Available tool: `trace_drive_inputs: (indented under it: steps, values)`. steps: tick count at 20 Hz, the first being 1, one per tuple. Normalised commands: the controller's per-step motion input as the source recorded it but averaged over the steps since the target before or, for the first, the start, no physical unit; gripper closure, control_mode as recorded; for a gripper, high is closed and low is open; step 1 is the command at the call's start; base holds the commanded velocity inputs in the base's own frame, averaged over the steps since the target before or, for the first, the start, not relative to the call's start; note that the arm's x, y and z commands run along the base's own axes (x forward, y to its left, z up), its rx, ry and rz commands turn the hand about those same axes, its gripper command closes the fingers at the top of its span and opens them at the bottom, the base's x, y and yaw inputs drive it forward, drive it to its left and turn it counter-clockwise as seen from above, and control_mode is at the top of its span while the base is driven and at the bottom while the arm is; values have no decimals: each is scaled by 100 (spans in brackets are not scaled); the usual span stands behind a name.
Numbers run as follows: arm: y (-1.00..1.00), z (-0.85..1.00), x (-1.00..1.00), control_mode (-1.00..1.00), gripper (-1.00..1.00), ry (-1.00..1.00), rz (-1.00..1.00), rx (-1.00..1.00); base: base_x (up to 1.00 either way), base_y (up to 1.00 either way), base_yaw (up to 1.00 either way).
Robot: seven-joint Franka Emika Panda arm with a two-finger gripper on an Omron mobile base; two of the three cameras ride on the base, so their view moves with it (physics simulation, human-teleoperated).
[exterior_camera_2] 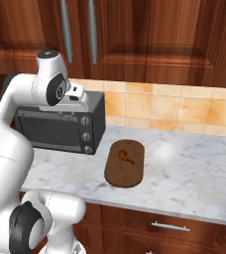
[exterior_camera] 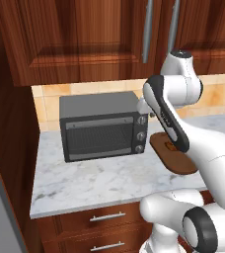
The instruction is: Open the cabinet, retrieve the rolling pin, and place it next to the meat on the cutting board to prepare for tenderizing.
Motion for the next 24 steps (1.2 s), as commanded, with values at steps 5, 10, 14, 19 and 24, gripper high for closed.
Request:
trace_drive_inputs:
  steps: [5, 10, 14, 19, 24]
  values:
    - [0, 0, -19, -100, -100, -18, 0, -1, 0, 0, 0]
    - [-5, 5, -34, -100, -100, -32, -2, -1, 0, 0, 0]
    - [-5, 27, -12, -100, -100, -33, -11, -2, 0, 0, 0]
    - [-13, 31, 0, -100, -100, -29, -11, -1, 0, 0, 0]
    - [-26, 36, 1, -100, -100, -19, -4, 0, 0, 0, 0]
